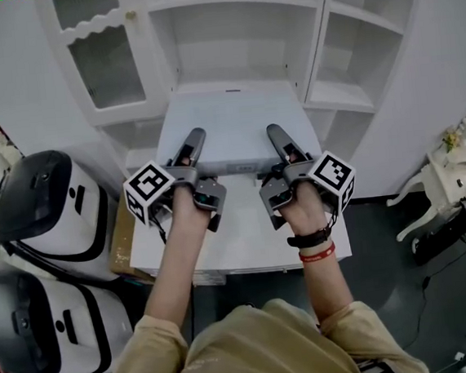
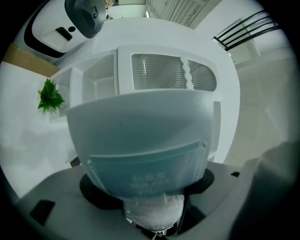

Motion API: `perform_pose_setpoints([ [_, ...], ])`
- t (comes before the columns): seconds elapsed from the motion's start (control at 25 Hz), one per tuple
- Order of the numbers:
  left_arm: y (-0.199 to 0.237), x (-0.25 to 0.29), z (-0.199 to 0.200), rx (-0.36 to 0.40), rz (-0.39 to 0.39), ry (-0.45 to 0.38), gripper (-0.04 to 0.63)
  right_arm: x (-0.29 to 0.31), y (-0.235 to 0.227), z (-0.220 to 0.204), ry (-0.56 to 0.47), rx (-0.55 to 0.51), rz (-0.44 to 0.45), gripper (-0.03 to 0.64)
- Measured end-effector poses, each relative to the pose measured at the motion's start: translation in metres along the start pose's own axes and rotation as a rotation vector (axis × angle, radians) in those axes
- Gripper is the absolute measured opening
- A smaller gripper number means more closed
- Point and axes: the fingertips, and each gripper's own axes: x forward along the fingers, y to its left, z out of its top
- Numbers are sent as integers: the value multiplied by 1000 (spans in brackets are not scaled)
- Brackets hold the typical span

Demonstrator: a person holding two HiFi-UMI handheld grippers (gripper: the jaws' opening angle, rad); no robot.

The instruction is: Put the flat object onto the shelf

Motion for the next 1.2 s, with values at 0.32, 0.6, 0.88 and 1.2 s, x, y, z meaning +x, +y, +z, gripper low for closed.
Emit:
perform_pose_setpoints([
  [0.32, 4, 64, -3, 5, 31, 6, 344, 40, -17, 46, 18, 24, -23, 385],
  [0.6, 14, 84, 4, -6, 35, 26, 345, 59, -25, 55, 6, 5, -29, 385],
  [0.88, 22, 99, 15, -8, 31, 40, 344, 76, -32, 55, -6, 7, -30, 385],
  [1.2, 31, 123, 30, -24, 42, 45, 339, 105, -42, 64, -10, 26, -34, 385],
])
